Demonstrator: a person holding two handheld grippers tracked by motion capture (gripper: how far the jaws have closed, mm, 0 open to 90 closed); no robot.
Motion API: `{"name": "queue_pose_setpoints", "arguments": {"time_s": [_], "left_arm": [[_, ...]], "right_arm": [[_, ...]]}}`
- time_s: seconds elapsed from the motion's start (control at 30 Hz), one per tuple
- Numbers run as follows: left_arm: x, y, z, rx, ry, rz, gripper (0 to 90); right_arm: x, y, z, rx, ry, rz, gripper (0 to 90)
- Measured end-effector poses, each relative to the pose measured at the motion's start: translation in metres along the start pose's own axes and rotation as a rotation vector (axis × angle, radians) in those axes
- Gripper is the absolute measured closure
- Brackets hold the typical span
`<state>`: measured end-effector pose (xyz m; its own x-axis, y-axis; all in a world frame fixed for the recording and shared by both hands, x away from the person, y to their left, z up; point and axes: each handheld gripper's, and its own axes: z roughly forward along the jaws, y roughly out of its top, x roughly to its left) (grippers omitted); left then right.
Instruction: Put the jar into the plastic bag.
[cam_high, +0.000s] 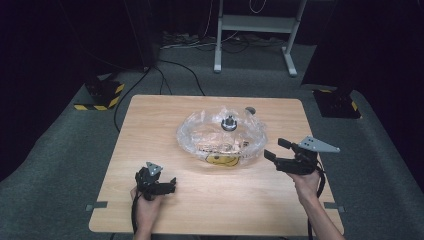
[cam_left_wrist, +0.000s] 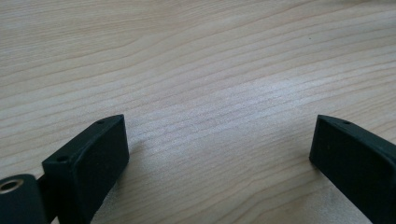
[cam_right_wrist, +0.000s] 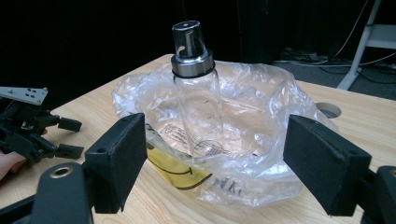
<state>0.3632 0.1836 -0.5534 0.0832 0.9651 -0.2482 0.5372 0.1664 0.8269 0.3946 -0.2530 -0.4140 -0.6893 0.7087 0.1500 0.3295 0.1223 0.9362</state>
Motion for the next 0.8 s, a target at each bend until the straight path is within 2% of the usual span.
{"name": "queue_pose_setpoints", "arguments": {"time_s": [0.37, 0.8], "left_arm": [[0.000, 0.000, 0.000, 0.001, 0.000, 0.002, 4.8], [0.000, 0.000, 0.000, 0.001, 0.000, 0.001, 4.8]], "right_arm": [[0.005, -0.010, 0.000, 0.012, -0.003, -0.008, 21.6], [0.007, -0.029, 0.006, 0.030, -0.014, 0.011, 21.7]]}}
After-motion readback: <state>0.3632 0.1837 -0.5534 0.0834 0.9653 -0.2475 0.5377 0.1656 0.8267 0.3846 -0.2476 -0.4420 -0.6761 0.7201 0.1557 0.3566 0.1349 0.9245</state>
